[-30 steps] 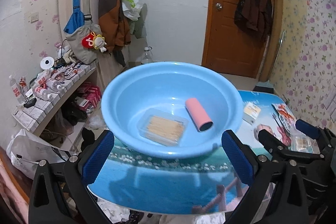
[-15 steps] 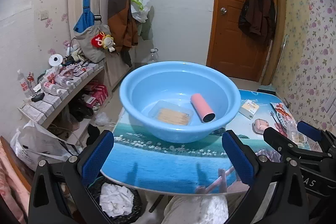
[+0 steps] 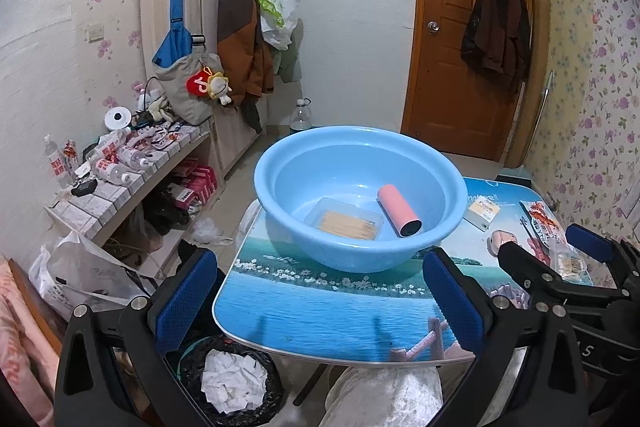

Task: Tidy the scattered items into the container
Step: 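Withdraw both grippers from the basin toward the remaining items on the mat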

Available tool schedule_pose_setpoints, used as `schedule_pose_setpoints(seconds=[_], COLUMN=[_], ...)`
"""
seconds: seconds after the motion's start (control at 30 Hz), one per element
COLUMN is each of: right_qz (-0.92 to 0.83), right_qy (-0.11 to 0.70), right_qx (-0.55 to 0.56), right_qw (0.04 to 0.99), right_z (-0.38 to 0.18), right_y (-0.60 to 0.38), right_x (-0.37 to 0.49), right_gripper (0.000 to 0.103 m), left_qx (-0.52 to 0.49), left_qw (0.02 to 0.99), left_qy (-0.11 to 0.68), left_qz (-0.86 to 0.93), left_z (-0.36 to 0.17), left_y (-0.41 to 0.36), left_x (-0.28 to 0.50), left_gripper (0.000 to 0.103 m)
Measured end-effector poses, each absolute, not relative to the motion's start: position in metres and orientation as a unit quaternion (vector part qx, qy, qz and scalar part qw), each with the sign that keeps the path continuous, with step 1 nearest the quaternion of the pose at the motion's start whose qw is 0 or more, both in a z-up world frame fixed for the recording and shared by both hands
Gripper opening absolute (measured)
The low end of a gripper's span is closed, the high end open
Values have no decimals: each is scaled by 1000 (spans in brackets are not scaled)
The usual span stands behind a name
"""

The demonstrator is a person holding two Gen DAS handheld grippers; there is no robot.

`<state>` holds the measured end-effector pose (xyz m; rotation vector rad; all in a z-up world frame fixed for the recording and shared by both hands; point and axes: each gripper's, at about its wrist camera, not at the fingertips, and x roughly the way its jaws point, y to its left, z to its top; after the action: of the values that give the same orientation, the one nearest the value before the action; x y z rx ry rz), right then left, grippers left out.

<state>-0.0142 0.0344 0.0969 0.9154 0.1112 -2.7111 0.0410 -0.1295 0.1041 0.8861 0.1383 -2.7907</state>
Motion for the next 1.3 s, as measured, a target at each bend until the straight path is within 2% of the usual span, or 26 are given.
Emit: schedule_pose_setpoints(seconds=[0.43, 0.67, 1.0, 1.3], right_qz=[-929, -927, -929, -932], right_qy=[63, 61, 45, -1], right_qx=[334, 340, 345, 356], right_qw=[147, 148, 122, 62], right_z=[122, 121, 110, 97], right_y=[-15, -22, 13, 94], right_x=[-61, -71, -80, -90], right_gripper=[99, 99, 99, 99], left_qx=[310, 317, 322, 330], left_qw=[113, 111, 82, 35], left_qy=[79, 86, 71, 47], left_qz=[-941, -938, -940, -942], left_z=[129, 125, 122, 119], left_y=[-174, -180, -146, -85], left_x=[6, -1, -18, -41], left_gripper=[103, 103, 103, 103])
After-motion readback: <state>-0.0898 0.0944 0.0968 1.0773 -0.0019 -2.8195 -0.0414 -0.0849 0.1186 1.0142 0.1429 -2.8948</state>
